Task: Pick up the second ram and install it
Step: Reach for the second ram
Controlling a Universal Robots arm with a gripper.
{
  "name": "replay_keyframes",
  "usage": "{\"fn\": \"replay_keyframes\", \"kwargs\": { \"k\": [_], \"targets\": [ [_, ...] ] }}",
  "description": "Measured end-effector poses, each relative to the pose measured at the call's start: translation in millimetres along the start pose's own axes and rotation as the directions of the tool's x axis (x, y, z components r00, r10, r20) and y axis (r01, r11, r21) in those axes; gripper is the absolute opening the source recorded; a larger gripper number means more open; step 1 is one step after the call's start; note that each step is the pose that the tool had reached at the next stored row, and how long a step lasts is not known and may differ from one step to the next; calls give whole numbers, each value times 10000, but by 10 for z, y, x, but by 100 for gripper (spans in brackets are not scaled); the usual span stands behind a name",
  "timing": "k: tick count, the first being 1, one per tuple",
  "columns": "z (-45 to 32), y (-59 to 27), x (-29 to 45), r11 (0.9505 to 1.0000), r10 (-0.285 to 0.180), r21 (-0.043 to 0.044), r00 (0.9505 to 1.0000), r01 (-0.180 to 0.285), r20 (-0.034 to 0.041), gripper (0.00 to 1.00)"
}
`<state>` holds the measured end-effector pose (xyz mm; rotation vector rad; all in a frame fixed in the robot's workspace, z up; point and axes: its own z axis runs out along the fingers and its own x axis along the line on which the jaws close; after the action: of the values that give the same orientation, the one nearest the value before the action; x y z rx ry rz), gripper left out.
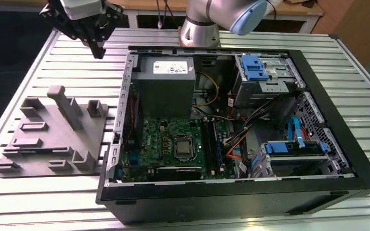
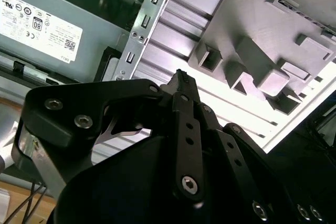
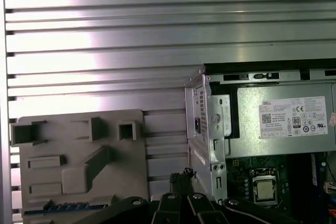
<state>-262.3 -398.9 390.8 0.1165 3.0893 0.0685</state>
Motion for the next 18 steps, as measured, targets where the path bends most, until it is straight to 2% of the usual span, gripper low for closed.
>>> {"fn": "replay_keyframes", "kwargs": {
  "k": [12,18],
  "targets": [
    [-3,-14,188,10000,-2,-2,10000,2,28,10],
    [13,-25,315,10000,-2,-3,10000,2,30,10]
  ]
}}
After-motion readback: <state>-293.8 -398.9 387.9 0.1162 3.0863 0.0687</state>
